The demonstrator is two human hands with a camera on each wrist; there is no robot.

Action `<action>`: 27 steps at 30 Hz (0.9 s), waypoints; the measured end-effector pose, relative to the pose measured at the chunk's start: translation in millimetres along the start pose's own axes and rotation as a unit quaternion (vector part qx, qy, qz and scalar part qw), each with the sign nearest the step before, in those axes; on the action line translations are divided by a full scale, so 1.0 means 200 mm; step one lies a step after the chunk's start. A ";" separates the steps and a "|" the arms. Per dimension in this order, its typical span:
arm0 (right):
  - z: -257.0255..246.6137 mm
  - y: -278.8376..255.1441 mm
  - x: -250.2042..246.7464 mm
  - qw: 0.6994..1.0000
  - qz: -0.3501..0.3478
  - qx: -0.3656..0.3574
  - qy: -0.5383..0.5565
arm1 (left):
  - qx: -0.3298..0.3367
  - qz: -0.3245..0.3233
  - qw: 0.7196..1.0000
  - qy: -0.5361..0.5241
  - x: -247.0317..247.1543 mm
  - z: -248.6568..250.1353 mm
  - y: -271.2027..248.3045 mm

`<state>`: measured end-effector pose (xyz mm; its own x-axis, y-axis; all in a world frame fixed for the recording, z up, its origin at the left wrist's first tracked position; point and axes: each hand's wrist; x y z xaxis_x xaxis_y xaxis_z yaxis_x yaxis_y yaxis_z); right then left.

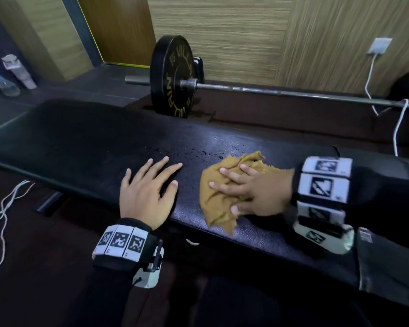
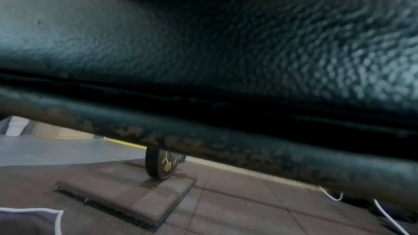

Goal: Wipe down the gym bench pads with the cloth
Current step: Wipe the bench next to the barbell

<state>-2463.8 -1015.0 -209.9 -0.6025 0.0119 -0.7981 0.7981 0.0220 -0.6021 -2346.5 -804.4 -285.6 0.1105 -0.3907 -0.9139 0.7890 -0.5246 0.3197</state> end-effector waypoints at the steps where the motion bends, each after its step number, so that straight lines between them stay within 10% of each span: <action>1: 0.01 0.08 -0.05 1.000 0.011 0.012 -0.001 | 0.001 -0.001 1.000 -0.002 0.00 0.00 0.00; 12: 0.60 0.19 -0.15 0.983 0.015 0.149 0.105 | -0.007 0.014 1.000 -0.018 0.00 0.00 0.01; 19: 0.20 -0.07 0.00 0.995 -0.050 0.066 0.060 | -0.015 0.012 1.000 -0.012 0.01 0.01 0.02; 27: 0.12 0.30 -0.25 0.999 0.002 0.042 0.023 | -0.016 0.009 1.000 -0.020 0.00 0.00 0.01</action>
<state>-2385.8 -1037.5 -207.8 -0.5972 0.0580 -0.8000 0.7976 -0.0621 -0.6000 -2345.1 -806.3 -285.2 0.1010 -0.4306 -0.8969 0.8059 -0.4932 0.3276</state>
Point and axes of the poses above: each hand's wrist, its own y-axis towards the middle knuckle, its own x-axis out of the palm, z = x × y, and after that the axes turned 1 degree about z, right-handed
